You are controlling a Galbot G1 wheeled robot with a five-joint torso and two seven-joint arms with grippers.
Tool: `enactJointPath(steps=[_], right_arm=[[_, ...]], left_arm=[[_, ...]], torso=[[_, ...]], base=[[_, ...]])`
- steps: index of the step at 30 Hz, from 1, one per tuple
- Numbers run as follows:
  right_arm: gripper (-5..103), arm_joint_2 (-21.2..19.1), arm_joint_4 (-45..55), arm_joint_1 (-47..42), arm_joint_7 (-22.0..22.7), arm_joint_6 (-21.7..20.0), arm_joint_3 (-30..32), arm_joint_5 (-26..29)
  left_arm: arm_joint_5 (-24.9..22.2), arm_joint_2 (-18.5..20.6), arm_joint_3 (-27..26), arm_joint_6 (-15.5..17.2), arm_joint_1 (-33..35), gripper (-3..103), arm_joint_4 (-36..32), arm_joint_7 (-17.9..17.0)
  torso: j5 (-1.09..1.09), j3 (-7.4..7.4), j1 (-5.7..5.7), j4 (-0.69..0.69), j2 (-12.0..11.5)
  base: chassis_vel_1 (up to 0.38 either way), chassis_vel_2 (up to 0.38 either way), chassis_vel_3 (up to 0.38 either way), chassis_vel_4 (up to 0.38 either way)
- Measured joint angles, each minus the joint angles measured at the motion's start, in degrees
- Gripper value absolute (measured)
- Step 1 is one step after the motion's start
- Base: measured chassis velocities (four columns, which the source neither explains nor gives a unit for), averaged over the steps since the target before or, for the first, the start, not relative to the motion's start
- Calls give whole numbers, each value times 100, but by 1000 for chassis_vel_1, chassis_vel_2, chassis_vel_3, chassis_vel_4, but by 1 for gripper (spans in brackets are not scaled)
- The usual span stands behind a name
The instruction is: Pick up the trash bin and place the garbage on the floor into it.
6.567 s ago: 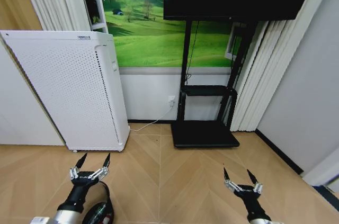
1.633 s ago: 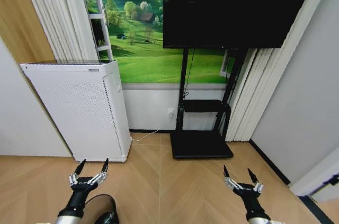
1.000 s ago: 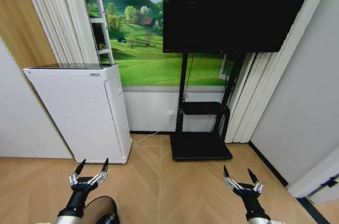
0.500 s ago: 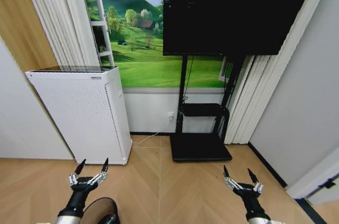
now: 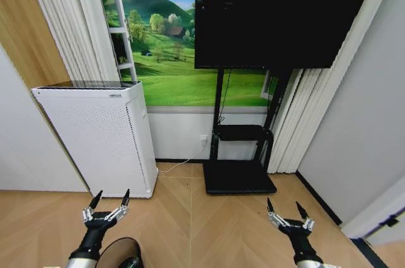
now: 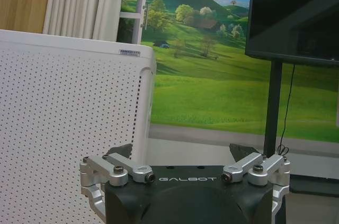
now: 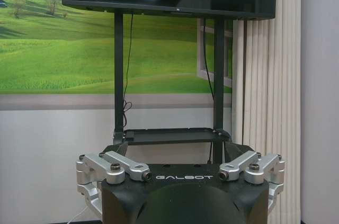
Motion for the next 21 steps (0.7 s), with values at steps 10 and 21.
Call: enactJointPath(steps=[10,21], right_arm=[[100,0,0,0,0,0,0,0],[100,0,-1,0,0,0,0,0]], left_arm=[[0,0,0,0,0,100,0,0],[0,1,0,0,0,100,0,0]], torso=[[0,-3,-3,0,-6],[0,-18,-15,-1,-29]], base=[[0,0,0,0],[-37,-48,38,55]])
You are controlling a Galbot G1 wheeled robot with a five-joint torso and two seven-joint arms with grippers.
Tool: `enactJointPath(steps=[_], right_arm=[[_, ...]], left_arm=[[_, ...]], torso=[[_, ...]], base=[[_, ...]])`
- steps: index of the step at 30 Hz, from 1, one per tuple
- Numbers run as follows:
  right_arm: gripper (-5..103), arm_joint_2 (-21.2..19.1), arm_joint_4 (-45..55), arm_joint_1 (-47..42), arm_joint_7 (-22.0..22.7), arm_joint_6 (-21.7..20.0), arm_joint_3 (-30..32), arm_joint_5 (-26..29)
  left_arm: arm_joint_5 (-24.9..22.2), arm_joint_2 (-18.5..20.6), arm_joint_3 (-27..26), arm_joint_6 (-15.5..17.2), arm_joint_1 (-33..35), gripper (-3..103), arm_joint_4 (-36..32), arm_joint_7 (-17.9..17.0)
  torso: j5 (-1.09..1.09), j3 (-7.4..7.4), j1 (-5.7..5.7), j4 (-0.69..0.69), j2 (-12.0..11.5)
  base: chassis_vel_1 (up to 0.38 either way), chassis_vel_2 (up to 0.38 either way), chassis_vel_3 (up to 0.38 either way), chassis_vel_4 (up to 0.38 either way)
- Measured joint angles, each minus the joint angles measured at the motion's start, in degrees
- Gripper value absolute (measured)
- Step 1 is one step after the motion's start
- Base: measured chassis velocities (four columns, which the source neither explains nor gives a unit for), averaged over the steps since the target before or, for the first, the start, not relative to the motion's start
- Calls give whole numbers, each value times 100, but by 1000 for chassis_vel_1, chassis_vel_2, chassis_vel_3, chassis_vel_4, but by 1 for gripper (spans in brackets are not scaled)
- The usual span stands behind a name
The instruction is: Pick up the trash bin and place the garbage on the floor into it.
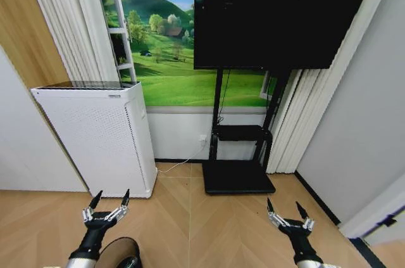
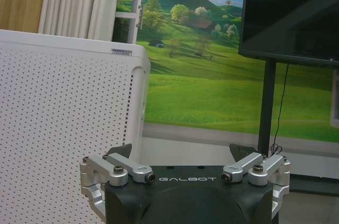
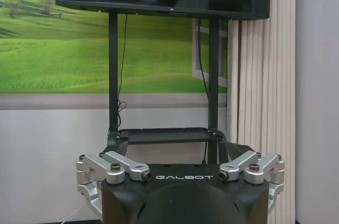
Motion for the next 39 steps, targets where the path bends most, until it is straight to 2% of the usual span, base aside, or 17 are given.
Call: enactJointPath(steps=[10,27,28,39], right_arm=[[100,-1,0,0,0,0,2,0],[100,1,0,0,0,0,-1,0],[100,1,0,0,0,0,-1,0],[100,-2,0,0,0,0,2,0]], left_arm=[[0,-1,2,0,0,100,-1,0],[0,0,-1,0,0,100,-1,0],[0,1,-1,0,0,100,0,0],[0,-2,2,0,0,100,0,0]], torso=[[3,-7,-5,1,-14],[0,-14,-10,0,-25],[-4,-15,-10,0,-26],[2,-16,-11,1,-30]], base=[[-98,-99,91,110],[126,132,-123,-137],[82,118,-97,-72],[1,2,-5,-1]])
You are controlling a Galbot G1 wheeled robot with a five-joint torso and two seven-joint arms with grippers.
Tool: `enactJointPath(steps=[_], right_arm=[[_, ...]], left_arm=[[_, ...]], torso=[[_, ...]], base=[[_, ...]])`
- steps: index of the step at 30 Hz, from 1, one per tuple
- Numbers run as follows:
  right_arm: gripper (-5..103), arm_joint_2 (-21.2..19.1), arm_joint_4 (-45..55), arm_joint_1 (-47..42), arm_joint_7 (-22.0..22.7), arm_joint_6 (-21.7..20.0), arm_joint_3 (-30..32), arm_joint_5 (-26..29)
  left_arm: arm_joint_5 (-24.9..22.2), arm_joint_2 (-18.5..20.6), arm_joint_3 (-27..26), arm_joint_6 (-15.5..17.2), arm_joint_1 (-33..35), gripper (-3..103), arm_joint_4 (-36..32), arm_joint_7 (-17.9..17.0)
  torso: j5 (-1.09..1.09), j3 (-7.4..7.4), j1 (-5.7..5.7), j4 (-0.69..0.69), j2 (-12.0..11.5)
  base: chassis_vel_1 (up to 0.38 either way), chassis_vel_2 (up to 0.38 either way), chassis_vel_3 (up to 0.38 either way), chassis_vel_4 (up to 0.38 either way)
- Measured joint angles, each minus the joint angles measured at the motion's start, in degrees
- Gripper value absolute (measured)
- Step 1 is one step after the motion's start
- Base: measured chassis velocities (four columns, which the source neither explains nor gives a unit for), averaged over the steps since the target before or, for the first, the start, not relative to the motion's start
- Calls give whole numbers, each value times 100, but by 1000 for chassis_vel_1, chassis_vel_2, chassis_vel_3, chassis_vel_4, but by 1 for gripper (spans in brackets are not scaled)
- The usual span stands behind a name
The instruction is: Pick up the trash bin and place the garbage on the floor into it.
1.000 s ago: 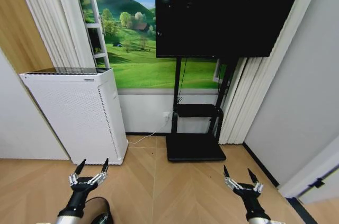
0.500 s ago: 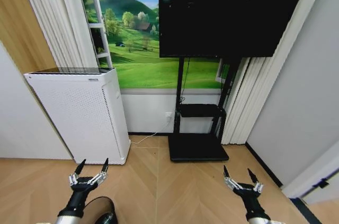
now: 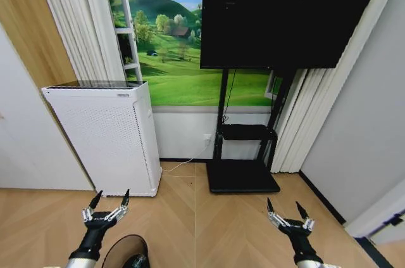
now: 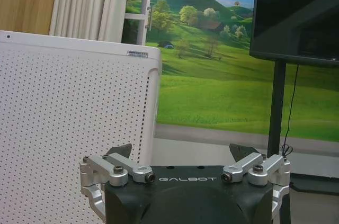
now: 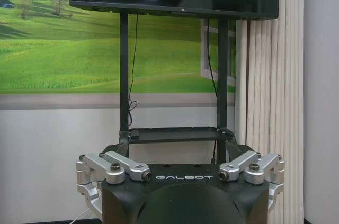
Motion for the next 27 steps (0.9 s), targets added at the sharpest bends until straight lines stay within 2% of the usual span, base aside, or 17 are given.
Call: enactJointPath(steps=[8,18,27], right_arm=[[100,1,0,0,0,0,-1,0],[100,2,0,0,0,0,-3,0],[100,0,0,0,0,0,-1,0]], left_arm=[[0,1,0,0,0,100,0,0],[0,2,-3,0,0,100,0,0],[0,0,0,0,0,100,0,0]], torso=[[-2,-1,-1,0,-1],[-4,-2,-1,0,-3],[0,-2,-2,0,-4]], base=[[23,25,-15,-25],[102,104,-116,-102],[-6,-6,8,3]])
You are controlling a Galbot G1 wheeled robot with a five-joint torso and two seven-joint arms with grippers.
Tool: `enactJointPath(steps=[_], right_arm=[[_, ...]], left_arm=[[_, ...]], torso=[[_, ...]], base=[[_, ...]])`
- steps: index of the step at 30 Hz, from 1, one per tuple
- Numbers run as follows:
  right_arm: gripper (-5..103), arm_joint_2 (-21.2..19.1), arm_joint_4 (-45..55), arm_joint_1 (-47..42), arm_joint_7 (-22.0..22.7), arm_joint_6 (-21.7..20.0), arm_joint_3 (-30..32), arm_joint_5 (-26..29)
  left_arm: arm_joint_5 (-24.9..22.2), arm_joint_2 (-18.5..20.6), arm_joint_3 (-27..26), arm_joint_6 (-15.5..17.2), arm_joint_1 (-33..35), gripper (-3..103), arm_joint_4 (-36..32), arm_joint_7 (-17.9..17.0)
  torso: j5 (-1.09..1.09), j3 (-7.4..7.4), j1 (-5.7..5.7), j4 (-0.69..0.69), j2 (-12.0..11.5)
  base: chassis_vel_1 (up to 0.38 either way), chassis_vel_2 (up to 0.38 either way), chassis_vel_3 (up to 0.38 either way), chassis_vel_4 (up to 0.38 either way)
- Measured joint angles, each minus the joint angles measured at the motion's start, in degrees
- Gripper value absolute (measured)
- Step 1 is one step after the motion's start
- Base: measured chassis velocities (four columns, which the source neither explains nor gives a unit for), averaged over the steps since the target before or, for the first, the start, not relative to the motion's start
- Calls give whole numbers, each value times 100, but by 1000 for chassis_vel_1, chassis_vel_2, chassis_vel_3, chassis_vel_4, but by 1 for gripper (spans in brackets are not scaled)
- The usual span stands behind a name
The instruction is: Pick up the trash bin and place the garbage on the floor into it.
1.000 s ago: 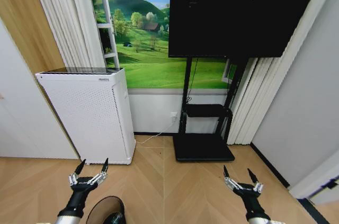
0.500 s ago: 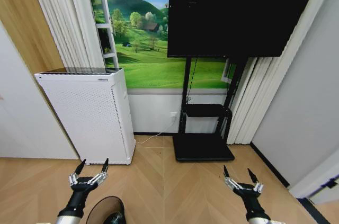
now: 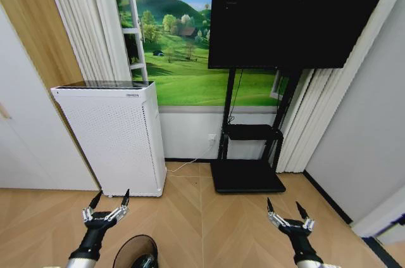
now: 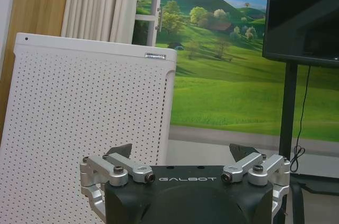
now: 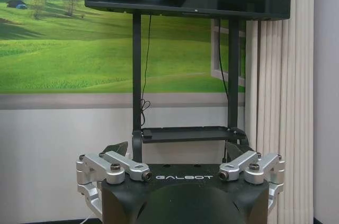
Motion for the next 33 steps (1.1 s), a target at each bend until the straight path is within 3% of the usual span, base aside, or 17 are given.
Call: enactJointPath(steps=[33], right_arm=[[100,1,0,0,0,0,0,0]], left_arm=[[0,1,0,0,0,100,0,0]], torso=[[-1,-1,0,0,-1]], base=[[21,19,-20,-20]])
